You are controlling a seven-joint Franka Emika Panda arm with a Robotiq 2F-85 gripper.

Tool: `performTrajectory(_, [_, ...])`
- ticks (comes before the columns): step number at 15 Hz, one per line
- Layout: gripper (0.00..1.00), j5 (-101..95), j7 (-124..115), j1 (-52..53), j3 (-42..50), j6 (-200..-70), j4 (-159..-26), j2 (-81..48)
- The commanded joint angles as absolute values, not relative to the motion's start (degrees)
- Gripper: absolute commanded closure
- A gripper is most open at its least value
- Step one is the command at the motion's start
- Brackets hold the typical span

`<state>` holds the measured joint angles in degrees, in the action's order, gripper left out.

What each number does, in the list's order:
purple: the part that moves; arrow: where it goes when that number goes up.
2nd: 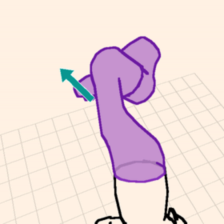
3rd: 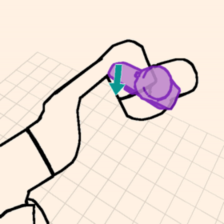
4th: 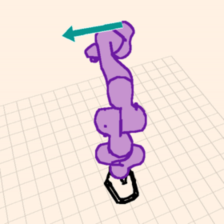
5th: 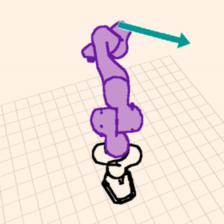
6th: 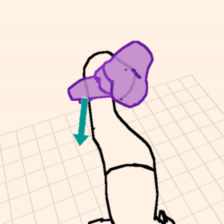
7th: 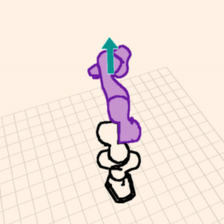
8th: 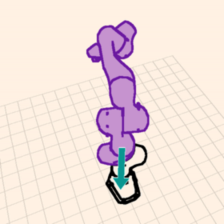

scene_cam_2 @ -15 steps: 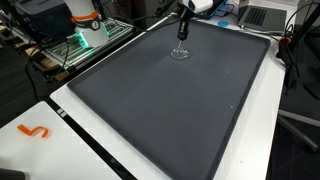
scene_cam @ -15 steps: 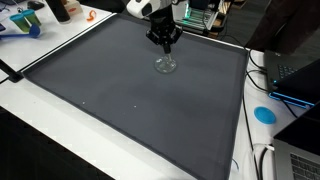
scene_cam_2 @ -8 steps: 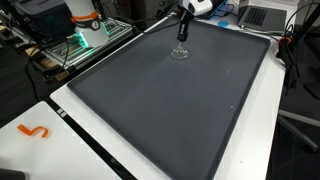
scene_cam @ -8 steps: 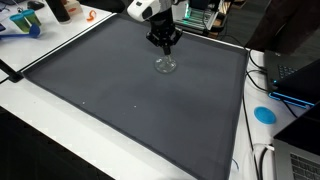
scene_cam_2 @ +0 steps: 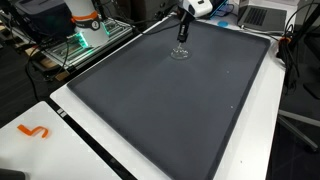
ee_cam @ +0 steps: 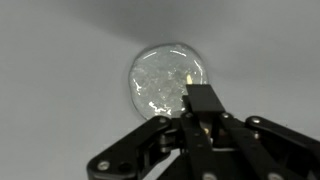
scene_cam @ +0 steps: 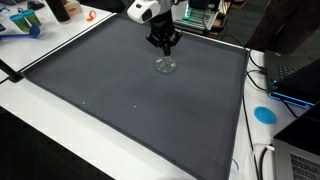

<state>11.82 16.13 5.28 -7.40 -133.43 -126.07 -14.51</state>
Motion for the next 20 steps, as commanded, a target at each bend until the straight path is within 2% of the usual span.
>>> performTrajectory(1, [0.97,11.55,16.37,4.62,-7.96,-134.12,-125.92,-15.61])
performTrajectory(20, [0.97,8.92,13.33,5.60,-7.73,-130.41,-127.08,-6.97])
